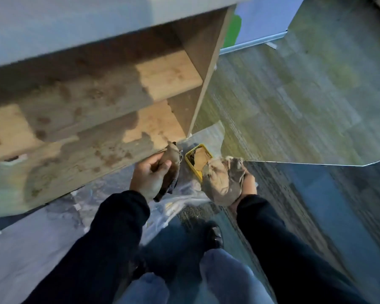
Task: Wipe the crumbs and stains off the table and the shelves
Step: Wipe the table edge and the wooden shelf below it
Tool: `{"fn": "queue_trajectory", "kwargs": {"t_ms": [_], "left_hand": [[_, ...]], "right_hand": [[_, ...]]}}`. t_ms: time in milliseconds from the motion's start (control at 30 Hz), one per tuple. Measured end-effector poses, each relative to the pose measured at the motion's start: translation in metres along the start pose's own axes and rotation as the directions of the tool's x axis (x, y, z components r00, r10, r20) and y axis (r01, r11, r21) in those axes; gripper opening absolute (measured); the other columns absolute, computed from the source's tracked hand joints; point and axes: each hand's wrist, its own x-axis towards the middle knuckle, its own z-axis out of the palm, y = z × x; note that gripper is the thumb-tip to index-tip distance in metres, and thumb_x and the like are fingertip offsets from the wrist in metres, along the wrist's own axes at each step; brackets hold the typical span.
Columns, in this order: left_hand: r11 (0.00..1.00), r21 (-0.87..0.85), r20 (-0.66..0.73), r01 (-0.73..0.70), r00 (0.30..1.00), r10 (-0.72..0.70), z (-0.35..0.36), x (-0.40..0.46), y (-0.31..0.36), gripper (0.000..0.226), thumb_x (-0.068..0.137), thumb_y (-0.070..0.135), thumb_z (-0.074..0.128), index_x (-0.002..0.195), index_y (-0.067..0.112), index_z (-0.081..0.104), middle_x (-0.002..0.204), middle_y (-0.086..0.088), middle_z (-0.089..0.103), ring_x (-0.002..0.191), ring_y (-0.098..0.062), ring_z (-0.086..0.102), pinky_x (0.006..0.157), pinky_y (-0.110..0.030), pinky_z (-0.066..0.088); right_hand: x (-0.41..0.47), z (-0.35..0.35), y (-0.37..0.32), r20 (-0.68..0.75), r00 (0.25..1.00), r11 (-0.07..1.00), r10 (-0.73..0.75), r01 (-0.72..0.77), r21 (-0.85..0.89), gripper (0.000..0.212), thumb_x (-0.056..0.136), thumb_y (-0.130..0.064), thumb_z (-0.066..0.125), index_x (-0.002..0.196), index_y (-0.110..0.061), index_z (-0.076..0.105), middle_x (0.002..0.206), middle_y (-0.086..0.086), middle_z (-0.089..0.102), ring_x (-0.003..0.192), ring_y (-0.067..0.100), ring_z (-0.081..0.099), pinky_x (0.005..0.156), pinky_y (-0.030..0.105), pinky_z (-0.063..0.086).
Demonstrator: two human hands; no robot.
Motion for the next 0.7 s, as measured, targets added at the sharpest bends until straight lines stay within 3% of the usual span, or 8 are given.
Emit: {"fn": "queue_trajectory", "kwargs": {"t_ms": [67, 133, 267, 400, 433, 500, 567, 700], "left_hand": [[0.999, 0.037, 0.007, -0.009, 1.0, 0.008, 0.028, 0.033, -0.043, 0.031, 0.096, 0.015, 0.066, 0.127, 0.018, 0.067, 0.108, 0.004, 0.074, 0.103, -0.011, 0.069, 0.096, -0.028, 0.052], [0.998, 0.058, 0.002, -0.009, 1.0, 0.009, 0.051, 0.063, -0.079, 0.03, 0.096, 0.015, 0.067, 0.126, 0.019, 0.066, 0.104, 0.008, 0.072, 0.097, -0.003, 0.067, 0.092, -0.021, 0.05], [0.992, 0.12, -0.009, -0.037, 0.999, 0.038, 0.079, 0.126, -0.152, 0.021, 0.096, 0.012, 0.066, 0.115, 0.021, 0.069, 0.099, 0.001, 0.073, 0.086, -0.006, 0.068, 0.085, -0.024, 0.051], [0.989, 0.141, -0.002, -0.052, 0.999, 0.053, 0.089, 0.18, -0.214, 0.02, 0.096, 0.006, 0.063, 0.107, 0.022, 0.068, 0.092, 0.003, 0.073, 0.076, 0.0, 0.068, 0.077, -0.019, 0.054], [0.988, 0.143, -0.014, -0.062, 0.998, 0.065, 0.091, 0.193, -0.228, 0.019, 0.096, 0.006, 0.064, 0.107, 0.022, 0.069, 0.093, 0.0, 0.073, 0.082, -0.007, 0.069, 0.082, -0.027, 0.054], [0.984, 0.153, -0.023, -0.094, 0.995, 0.099, 0.093, 0.214, -0.25, 0.021, 0.095, 0.008, 0.066, 0.113, 0.017, 0.071, 0.101, -0.007, 0.074, 0.093, -0.019, 0.069, 0.09, -0.037, 0.054], [0.979, 0.162, -0.025, -0.123, 0.991, 0.129, 0.097, 0.228, -0.265, 0.027, 0.095, 0.01, 0.066, 0.122, 0.011, 0.07, 0.106, -0.008, 0.074, 0.094, -0.016, 0.07, 0.09, -0.034, 0.055], [0.958, 0.19, 0.015, -0.215, 0.976, 0.216, 0.094, 0.25, -0.284, 0.023, 0.096, 0.007, 0.064, 0.117, 0.014, 0.071, 0.095, 0.003, 0.074, 0.076, 0.006, 0.067, 0.077, -0.014, 0.053]], "right_hand": [[0.052, -0.014, 0.004, 0.087, 0.996, 0.999, 0.036, -0.035, -0.023, 0.063, 0.105, -0.036, 0.033, 0.08, -0.003, 0.081, 0.09, 0.016, 0.078, 0.079, 0.027, 0.077, 0.079, 0.035, 0.058], [0.101, -0.02, 0.006, 0.15, 0.988, 0.999, 0.041, -0.036, -0.033, 0.061, 0.104, -0.032, 0.034, 0.073, -0.006, 0.08, 0.081, 0.015, 0.077, 0.068, 0.028, 0.076, 0.059, 0.033, 0.061], [0.209, -0.038, 0.014, 0.146, 0.988, 0.99, 0.039, -0.019, -0.137, 0.038, 0.094, -0.03, 0.045, 0.092, -0.009, 0.077, 0.094, 0.013, 0.076, 0.075, 0.028, 0.075, 0.077, 0.038, 0.054], [0.286, -0.05, 0.021, 0.197, 0.976, 0.856, -0.093, 0.179, -0.485, 0.032, 0.099, -0.011, 0.045, 0.076, -0.005, 0.067, 0.06, 0.005, 0.069, 0.051, 0.016, 0.066, 0.053, 0.022, 0.052], [0.305, -0.052, 0.024, 0.252, 0.948, 0.725, -0.193, 0.311, -0.614, 0.028, 0.1, -0.008, 0.047, 0.078, -0.007, 0.064, 0.06, 0.002, 0.069, 0.053, 0.013, 0.066, 0.055, 0.024, 0.052], [0.337, -0.056, 0.033, 0.463, 0.826, 0.206, -0.322, 0.538, -0.817, 0.02, 0.101, -0.014, 0.051, 0.089, -0.013, 0.067, 0.081, 0.003, 0.074, 0.075, 0.017, 0.068, 0.074, 0.034, 0.052], [0.356, -0.057, 0.052, 0.634, 0.721, -0.21, -0.28, 0.598, -0.773, 0.019, 0.102, -0.029, 0.051, 0.108, -0.019, 0.066, 0.106, 0.008, 0.071, 0.097, 0.026, 0.064, 0.087, 0.037, 0.048], [0.388, -0.062, 0.135, 0.693, 0.72, -0.593, 0.04, 0.575, -0.564, 0.075, 0.097, -0.065, 0.029, 0.158, -0.021, 0.024, 0.153, 0.018, 0.033, 0.131, 0.039, 0.038, 0.114, 0.051, 0.037]]}}
